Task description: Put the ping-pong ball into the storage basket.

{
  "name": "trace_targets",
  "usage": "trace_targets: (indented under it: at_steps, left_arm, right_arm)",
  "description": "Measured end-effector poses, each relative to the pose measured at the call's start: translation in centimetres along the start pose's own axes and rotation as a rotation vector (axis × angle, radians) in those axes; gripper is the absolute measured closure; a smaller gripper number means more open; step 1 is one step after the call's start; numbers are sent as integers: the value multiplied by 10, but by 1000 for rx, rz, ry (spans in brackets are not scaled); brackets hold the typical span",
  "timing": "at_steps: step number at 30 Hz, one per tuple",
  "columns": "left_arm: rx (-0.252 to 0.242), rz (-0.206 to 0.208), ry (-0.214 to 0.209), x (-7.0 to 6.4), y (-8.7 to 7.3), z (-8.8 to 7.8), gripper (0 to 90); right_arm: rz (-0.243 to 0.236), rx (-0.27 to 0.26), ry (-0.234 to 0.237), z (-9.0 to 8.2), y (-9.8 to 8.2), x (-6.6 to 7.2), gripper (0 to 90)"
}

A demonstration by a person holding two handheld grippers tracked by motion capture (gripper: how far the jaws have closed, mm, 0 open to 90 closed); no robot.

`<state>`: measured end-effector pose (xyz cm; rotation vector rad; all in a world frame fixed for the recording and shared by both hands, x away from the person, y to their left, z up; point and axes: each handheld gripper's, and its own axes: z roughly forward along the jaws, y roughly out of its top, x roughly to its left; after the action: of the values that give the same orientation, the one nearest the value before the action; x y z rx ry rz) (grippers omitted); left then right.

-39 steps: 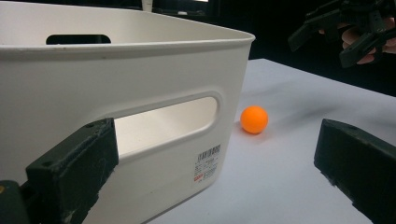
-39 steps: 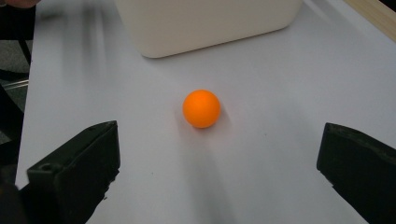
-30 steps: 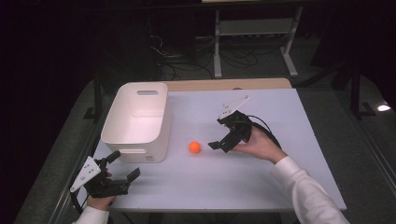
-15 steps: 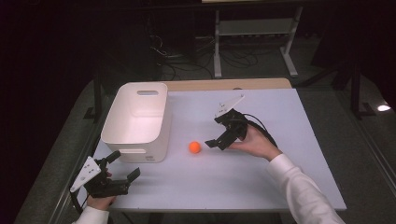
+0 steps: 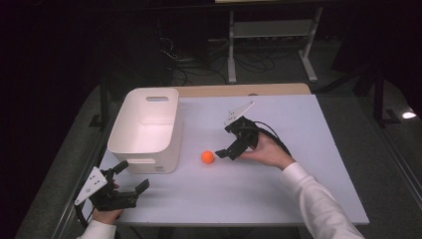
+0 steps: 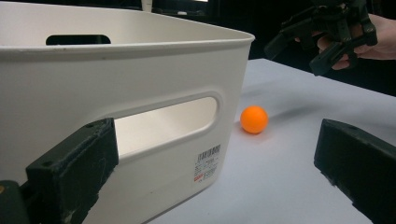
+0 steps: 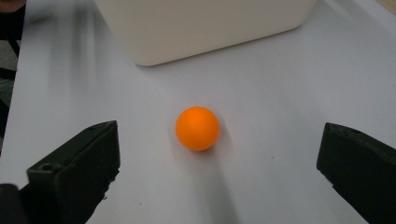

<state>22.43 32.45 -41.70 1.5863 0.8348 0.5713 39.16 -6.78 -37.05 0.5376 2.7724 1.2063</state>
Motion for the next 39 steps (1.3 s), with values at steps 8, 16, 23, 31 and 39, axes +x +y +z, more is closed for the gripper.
trace_targets:
  at_steps: [8,16,23,31,39]
  left_arm:
    - [0,-6,-2,0,0,0,0]
    - [-1,-2,-2,0,0,0,0]
    - [0,0,-2,0,0,0,0]
    - [-5,-3,-1,0,0,-1,0]
    - [-3,0,-1,0,0,0,0]
  right_arm:
    - [-6,12,18,9,4,3,0]
    - [-23,16,34,18,7,4,0]
    - [-31,21,41,25,8,3,0]
    - [-25,25,54,30,10,4,0]
    - [-23,39,61,37,9,3,0]
